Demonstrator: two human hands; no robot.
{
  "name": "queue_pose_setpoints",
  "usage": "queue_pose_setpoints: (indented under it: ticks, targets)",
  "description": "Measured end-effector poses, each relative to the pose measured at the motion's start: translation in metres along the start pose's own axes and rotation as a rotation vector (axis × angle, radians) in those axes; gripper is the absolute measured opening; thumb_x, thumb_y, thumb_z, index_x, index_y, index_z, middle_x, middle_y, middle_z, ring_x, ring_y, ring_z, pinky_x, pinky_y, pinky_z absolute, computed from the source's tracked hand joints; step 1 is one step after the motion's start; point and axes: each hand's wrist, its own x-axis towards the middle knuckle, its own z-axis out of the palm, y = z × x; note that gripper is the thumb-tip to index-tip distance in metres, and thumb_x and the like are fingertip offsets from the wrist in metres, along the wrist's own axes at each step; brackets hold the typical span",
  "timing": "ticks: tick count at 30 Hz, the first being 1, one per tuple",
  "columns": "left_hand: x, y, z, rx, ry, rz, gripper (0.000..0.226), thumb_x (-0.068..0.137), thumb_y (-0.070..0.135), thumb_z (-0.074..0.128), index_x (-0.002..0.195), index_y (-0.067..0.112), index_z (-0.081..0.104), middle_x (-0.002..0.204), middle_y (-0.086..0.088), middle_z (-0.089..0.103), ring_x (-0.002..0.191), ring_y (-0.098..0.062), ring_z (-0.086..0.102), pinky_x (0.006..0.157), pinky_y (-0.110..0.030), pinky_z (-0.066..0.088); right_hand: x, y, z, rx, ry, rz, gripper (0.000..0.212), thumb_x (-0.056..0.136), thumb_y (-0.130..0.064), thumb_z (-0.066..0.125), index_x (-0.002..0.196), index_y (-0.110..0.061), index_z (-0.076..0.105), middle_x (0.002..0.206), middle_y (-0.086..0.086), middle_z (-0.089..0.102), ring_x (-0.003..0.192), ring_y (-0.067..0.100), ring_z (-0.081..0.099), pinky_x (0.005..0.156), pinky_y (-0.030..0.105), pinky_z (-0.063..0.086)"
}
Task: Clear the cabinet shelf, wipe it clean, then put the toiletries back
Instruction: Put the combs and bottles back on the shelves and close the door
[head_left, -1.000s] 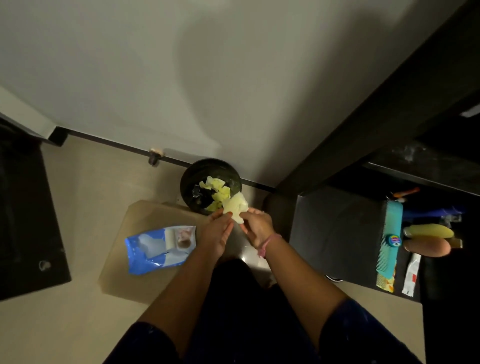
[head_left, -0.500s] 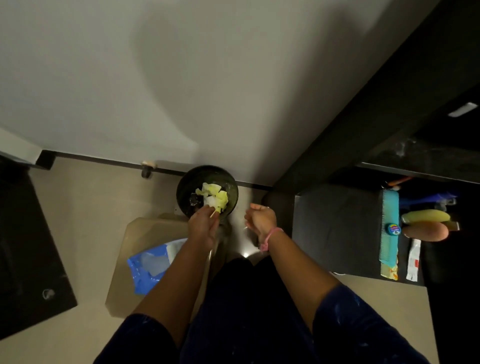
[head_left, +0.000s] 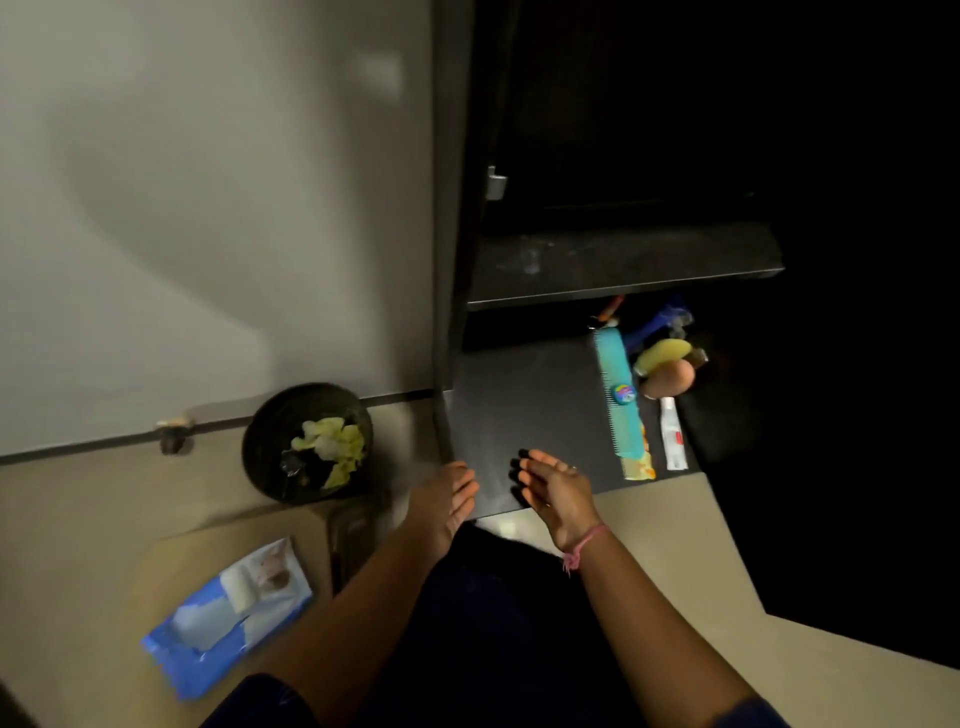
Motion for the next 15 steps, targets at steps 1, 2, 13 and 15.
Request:
queue_pose_setpoints:
  ticks: [1, 2, 13, 15]
  targets:
    - [-0.002, -0.005, 0.017, 0.036, -0.020, -0.008, 0.036, 0.100, 0.013, 0.037, 0.132, 0.001, 0.046, 0.139, -0.019, 0.047, 0.131, -0.030, 0.044, 0.106, -0.034, 0.035, 0.000, -0.006, -0.015, 0.015, 0.028, -0.016, 0.020, 0.093, -0.005, 0.052, 0.111, -0.008, 0.059, 0.087, 0.004, 0.065, 0.075, 0.011, 0.060, 0.065, 0.020, 0.048]
    - [-0.003, -0.010, 0.033, 0.055, -0.042, -0.014, 0.037, 0.101, 0.013, 0.033, 0.134, -0.001, 0.043, 0.140, -0.019, 0.046, 0.132, -0.031, 0.042, 0.107, -0.034, 0.033, -0.001, -0.013, -0.030, 0.039, 0.058, -0.030, 0.017, 0.092, -0.005, 0.052, 0.107, -0.010, 0.059, 0.083, 0.003, 0.064, 0.071, 0.011, 0.058, 0.062, 0.020, 0.047]
    - [0.024, -0.060, 0.184, 0.413, -0.073, 0.095, 0.022, 0.094, 0.006, 0.045, 0.079, 0.019, 0.053, 0.083, 0.003, 0.055, 0.076, -0.011, 0.053, 0.074, -0.026, 0.046, 0.046, -0.071, -0.134, -0.749, 0.351, -0.427, 0.029, 0.085, -0.006, 0.053, 0.111, -0.007, 0.066, 0.109, 0.017, 0.067, 0.105, 0.032, 0.061, 0.090, 0.032, 0.045]
    - [0.039, -0.067, 0.203, 0.501, -0.023, 0.138, 0.015, 0.090, 0.011, 0.050, 0.079, 0.019, 0.057, 0.085, 0.000, 0.058, 0.083, -0.020, 0.058, 0.085, -0.036, 0.051, 0.055, -0.080, -0.134, -0.869, 0.302, -0.462, 0.031, 0.085, -0.006, 0.053, 0.114, -0.008, 0.064, 0.108, 0.018, 0.066, 0.104, 0.032, 0.059, 0.088, 0.032, 0.044]
